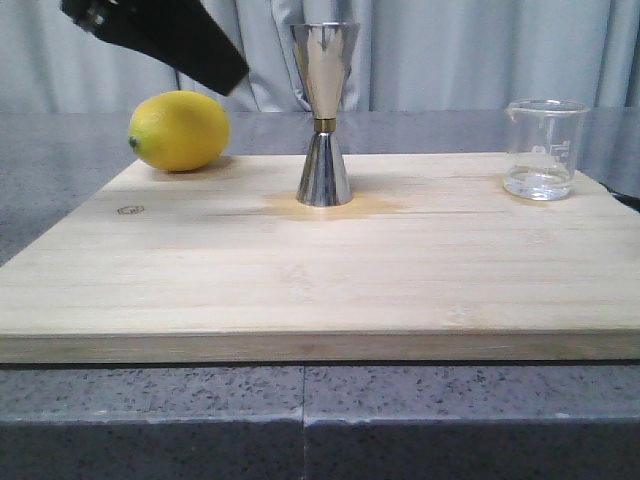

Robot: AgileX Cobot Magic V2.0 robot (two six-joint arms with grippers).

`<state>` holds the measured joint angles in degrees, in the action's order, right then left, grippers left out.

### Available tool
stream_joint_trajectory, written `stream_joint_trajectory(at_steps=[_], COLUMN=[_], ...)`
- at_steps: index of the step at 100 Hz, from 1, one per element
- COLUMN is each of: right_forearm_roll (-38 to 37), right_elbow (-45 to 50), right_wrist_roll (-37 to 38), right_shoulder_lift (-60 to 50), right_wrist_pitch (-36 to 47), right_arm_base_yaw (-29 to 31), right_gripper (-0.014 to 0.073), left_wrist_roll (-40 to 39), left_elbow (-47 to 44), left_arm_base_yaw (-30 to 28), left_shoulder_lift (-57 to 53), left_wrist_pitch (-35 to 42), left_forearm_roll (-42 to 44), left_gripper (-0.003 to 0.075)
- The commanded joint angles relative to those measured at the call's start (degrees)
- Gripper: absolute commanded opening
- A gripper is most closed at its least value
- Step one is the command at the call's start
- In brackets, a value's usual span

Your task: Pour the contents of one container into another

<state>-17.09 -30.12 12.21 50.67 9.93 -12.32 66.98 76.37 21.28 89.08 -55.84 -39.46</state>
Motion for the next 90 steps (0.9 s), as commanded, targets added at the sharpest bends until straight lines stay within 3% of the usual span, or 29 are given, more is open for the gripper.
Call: stream_joint_trajectory(at_steps=[1, 15, 31, 46, 62, 90], right_forearm_roll=[0.36, 2.85, 5.68, 6.13, 7.92, 8.89], right_elbow=[-2.42, -5.94, -14.92, -20.40, -21.32, -21.05], right_wrist_roll=[0.07, 0.05, 0.05, -0.14, -0.90, -2.13], right_shoulder_lift=[-1.04, -1.13, -1.13, -1.13, -2.50, -12.65], right_wrist_pitch=[0.56, -11.79, -32.38, -47.41, -56.81, -59.44], right_arm_base_yaw=[0.31, 0.31, 0.31, 0.31, 0.31, 0.31], right_gripper=[0.0544, 0.0544, 0.0544, 0.0544, 0.0542, 0.0542], left_wrist_roll=[-16.52, -39.50, -57.37, -66.46, -72.34, -78.45], left_elbow=[4.56, 5.89, 3.12, -2.49, -11.68, -29.21], left_arm_base_yaw=[0.45, 0.45, 0.45, 0.45, 0.45, 0.45], left_shoulder_lift=[-4.91, -9.61, -16.04, -23.29, -33.46, -52.65], left_wrist_pitch=[-0.87, -1.92, -2.93, -2.67, 2.21, 8.25], left_forearm_roll=[11.11, 28.18, 39.46, 44.52, 44.51, 44.86], left_gripper=[0.0507, 0.0492, 0.0455, 0.0449, 0.0449, 0.0449])
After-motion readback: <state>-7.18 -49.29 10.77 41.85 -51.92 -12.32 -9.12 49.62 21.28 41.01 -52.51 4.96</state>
